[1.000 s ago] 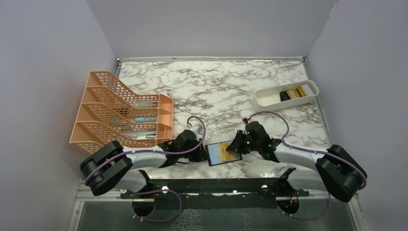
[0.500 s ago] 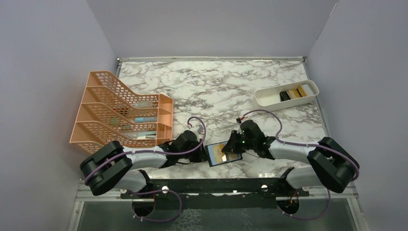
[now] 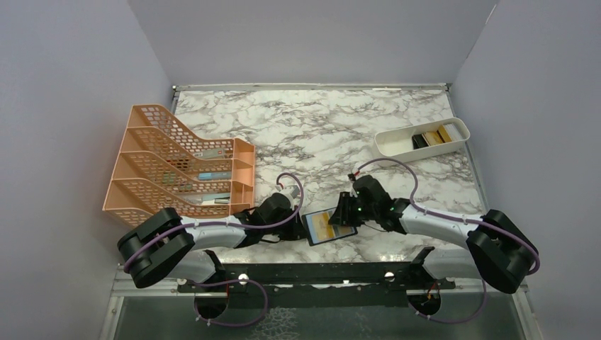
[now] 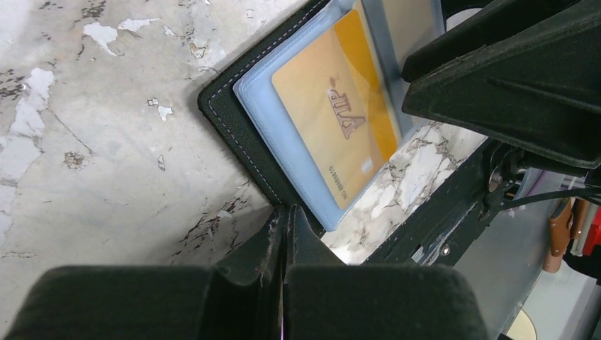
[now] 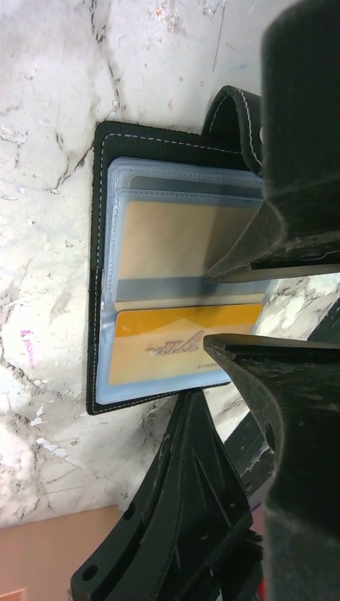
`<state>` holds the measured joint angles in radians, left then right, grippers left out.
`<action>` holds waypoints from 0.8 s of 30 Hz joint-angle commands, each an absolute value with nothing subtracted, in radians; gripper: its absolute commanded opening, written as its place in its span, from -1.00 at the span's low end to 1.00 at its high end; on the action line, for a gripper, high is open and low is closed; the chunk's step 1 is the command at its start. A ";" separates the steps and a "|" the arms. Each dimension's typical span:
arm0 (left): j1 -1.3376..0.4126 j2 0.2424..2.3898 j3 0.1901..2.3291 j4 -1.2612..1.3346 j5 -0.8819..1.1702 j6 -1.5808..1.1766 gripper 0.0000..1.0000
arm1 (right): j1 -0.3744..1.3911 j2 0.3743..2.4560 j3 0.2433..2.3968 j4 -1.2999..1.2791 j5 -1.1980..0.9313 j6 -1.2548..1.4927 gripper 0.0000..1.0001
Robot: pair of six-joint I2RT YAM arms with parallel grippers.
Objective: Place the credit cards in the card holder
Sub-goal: Insert the credit card into the card holder.
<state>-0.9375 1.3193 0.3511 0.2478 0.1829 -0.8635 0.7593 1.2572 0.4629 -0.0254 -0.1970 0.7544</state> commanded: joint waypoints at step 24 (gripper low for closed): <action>-0.947 1.268 0.337 0.184 0.155 -0.891 -0.83 | 0.831 1.359 0.517 0.019 -0.223 0.753 -0.42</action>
